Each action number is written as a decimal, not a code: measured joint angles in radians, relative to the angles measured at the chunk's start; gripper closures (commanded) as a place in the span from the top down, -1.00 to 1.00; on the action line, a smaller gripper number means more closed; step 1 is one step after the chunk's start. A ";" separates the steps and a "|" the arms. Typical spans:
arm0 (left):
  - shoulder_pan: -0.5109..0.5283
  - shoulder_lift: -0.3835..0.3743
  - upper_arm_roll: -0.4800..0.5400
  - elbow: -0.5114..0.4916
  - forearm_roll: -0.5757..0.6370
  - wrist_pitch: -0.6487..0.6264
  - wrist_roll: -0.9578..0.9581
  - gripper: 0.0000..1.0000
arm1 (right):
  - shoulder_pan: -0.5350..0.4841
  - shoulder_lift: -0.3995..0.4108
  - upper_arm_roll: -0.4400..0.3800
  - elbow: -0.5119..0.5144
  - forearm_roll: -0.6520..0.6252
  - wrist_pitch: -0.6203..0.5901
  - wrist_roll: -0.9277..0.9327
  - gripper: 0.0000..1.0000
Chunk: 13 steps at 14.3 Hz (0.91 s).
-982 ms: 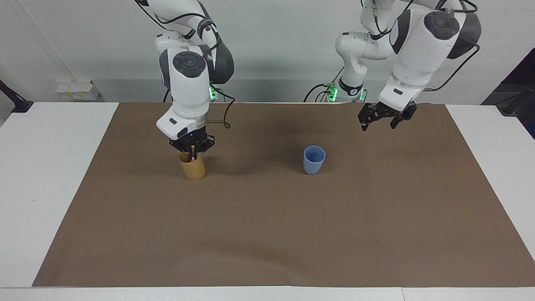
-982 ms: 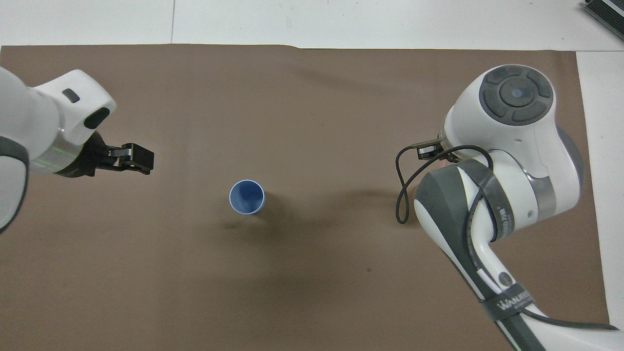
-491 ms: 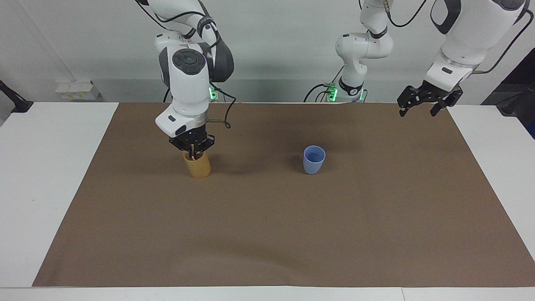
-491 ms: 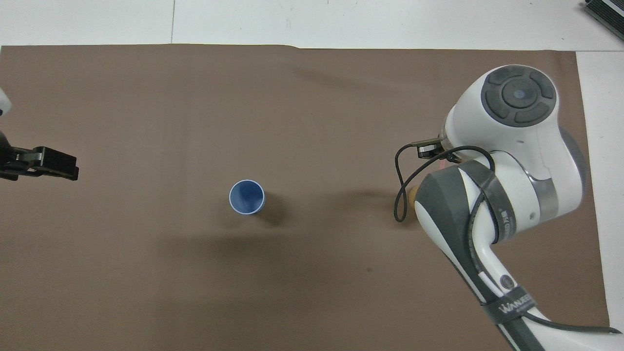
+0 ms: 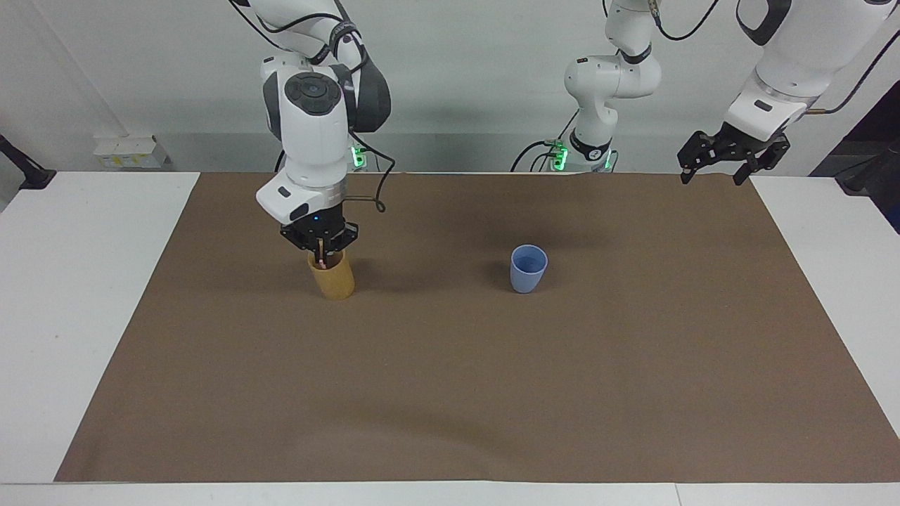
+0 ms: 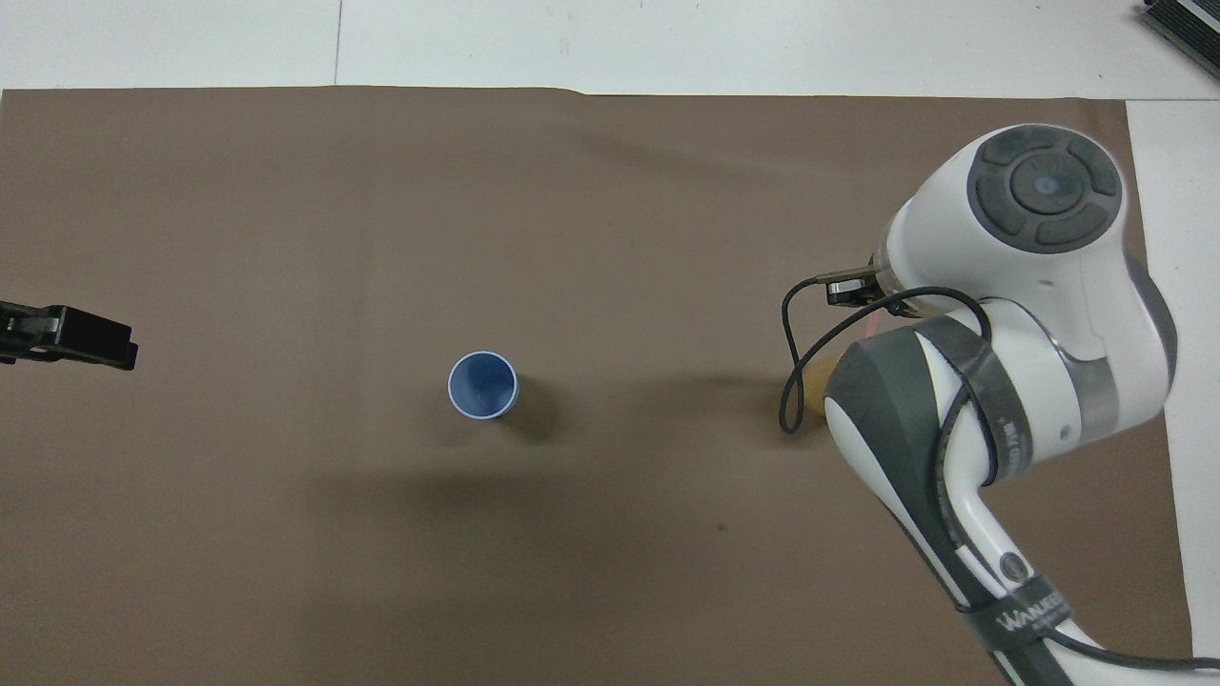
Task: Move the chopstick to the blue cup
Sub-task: 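Lower the right gripper to the pink stick in the tan cup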
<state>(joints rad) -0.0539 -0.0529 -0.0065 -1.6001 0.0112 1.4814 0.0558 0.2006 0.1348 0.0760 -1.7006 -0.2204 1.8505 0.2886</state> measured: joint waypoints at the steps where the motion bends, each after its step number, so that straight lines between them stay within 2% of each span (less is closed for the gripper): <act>1: 0.000 0.000 0.000 0.000 -0.007 0.000 0.000 1.00 | -0.001 -0.009 -0.002 0.000 0.000 0.000 0.001 -1.00; 6: 0.000 0.000 0.000 0.000 -0.016 -0.001 0.000 1.00 | -0.010 -0.071 -0.005 0.000 0.005 0.000 0.005 -1.00; 9: 0.001 0.000 0.003 0.000 -0.016 -0.001 0.001 1.00 | -0.042 -0.119 -0.006 0.000 0.076 -0.001 0.008 -1.00; 13: 0.025 0.000 0.008 0.000 -0.016 -0.001 0.021 1.00 | -0.048 -0.178 -0.004 0.000 0.095 -0.001 0.008 -1.00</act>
<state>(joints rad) -0.0287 -0.0529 0.0016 -1.6001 -0.0044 1.4805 0.0770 0.1523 -0.0432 0.0724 -1.7006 -0.1249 1.8492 0.2966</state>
